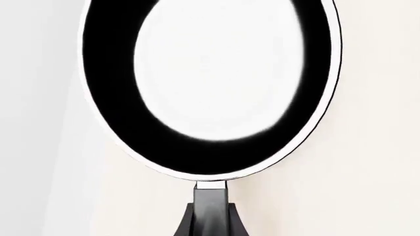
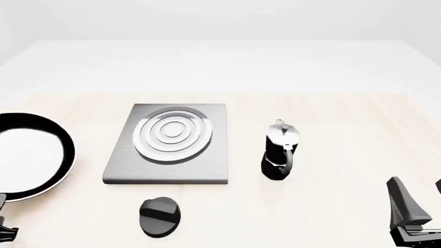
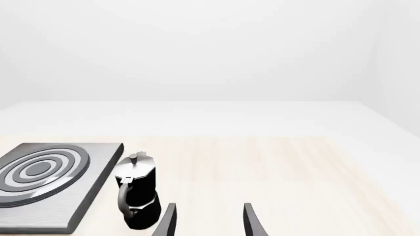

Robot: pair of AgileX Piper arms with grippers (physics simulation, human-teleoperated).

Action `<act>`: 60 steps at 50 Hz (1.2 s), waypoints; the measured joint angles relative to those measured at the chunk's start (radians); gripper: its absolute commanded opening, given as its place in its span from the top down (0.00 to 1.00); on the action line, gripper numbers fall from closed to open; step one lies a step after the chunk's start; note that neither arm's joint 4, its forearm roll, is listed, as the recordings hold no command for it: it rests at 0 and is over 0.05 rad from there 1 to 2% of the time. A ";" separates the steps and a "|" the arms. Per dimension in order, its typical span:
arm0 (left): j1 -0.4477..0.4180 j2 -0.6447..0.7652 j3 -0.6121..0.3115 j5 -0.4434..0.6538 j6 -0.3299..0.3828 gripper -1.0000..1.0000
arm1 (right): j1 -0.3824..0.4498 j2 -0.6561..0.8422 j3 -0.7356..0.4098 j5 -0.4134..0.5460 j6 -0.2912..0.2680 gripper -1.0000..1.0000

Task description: Turn on the stove and put the frying pan on it.

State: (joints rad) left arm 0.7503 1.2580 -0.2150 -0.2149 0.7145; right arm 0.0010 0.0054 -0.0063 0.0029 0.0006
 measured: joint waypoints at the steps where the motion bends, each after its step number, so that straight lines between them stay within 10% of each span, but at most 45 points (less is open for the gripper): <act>1: -0.001 -0.010 -0.002 0.011 -0.002 1.00 | 0.000 0.000 0.000 0.000 0.000 0.00; 60: -0.158 -0.370 -0.151 0.422 -0.172 1.00 | 0.000 0.000 0.000 0.000 0.000 0.00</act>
State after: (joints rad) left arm 0.5921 0.8883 -0.3658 0.2070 0.5420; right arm 0.0010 0.0055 -0.0063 0.0029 0.0005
